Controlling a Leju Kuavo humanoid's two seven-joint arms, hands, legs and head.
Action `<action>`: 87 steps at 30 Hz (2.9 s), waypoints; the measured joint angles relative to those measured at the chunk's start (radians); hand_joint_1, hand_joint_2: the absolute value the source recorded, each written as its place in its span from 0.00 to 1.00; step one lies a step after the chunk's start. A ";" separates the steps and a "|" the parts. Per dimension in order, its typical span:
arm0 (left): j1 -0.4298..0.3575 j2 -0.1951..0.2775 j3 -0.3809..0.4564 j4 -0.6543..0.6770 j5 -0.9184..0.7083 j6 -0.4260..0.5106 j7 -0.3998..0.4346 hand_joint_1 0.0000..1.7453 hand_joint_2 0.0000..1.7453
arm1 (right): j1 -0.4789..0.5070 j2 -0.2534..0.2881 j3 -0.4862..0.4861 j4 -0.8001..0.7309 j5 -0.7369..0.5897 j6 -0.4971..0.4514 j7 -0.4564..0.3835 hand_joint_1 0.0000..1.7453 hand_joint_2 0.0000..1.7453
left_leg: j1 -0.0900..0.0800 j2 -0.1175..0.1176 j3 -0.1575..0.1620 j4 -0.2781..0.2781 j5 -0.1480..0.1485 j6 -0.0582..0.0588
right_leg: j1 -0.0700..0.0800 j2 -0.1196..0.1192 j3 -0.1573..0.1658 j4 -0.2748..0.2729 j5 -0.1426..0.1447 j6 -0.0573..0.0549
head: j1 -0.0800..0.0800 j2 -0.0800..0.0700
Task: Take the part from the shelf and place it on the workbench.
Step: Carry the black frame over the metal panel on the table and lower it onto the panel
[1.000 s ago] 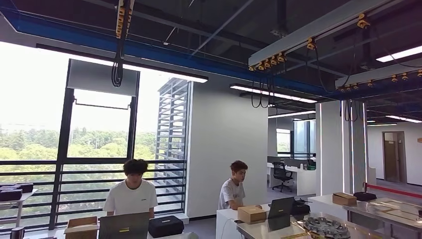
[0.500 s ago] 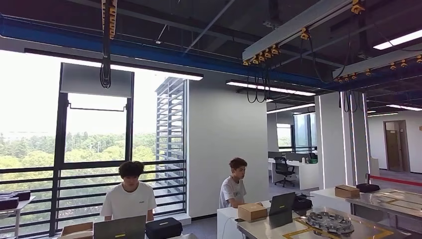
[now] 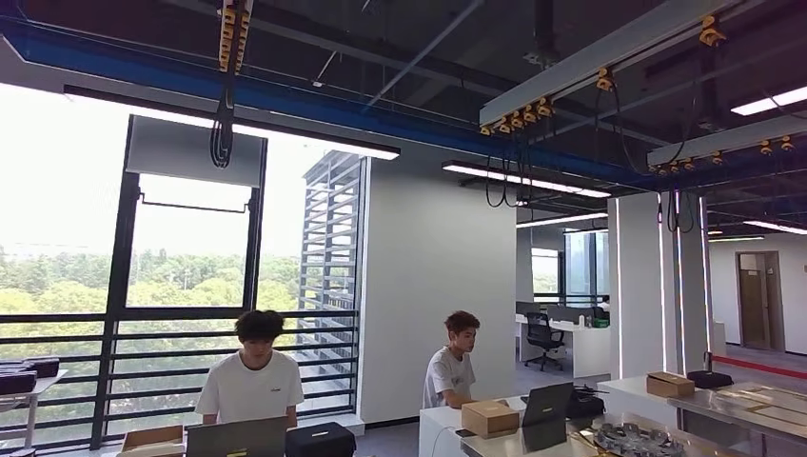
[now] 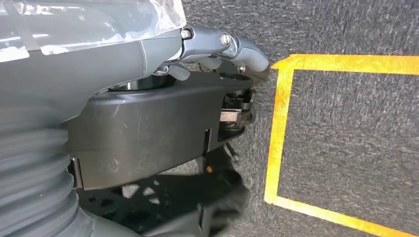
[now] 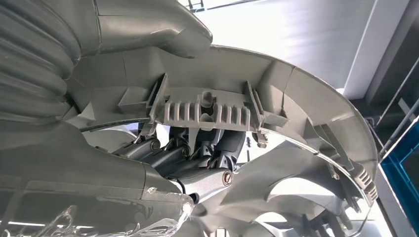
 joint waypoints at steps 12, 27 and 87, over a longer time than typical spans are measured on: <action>-0.005 0.001 -0.006 0.001 0.000 0.000 0.001 0.00 1.00 | 0.003 0.001 -0.003 0.001 -0.001 -0.002 0.000 1.00 1.00 | -0.003 0.001 0.021 0.067 -0.093 -0.056 | -0.003 0.001 0.098 -0.264 0.147 -0.051 | 0.002 0.000; -0.006 0.001 -0.015 0.001 -0.001 -0.002 -0.005 0.00 1.00 | -0.002 0.001 -0.004 0.001 -0.002 0.003 0.000 1.00 1.00 | -0.003 0.001 -0.005 -0.008 0.014 -0.003 | 0.004 0.000 0.131 -0.211 0.062 -0.016 | 0.005 0.000; -0.009 0.000 -0.020 0.008 0.006 -0.003 -0.002 0.00 1.00 | 0.001 0.004 -0.006 0.002 -0.014 -0.007 0.000 1.00 1.00 | -0.011 0.006 -0.017 0.007 0.004 0.001 | 0.007 0.001 0.155 -0.249 0.066 -0.025 | 0.005 0.000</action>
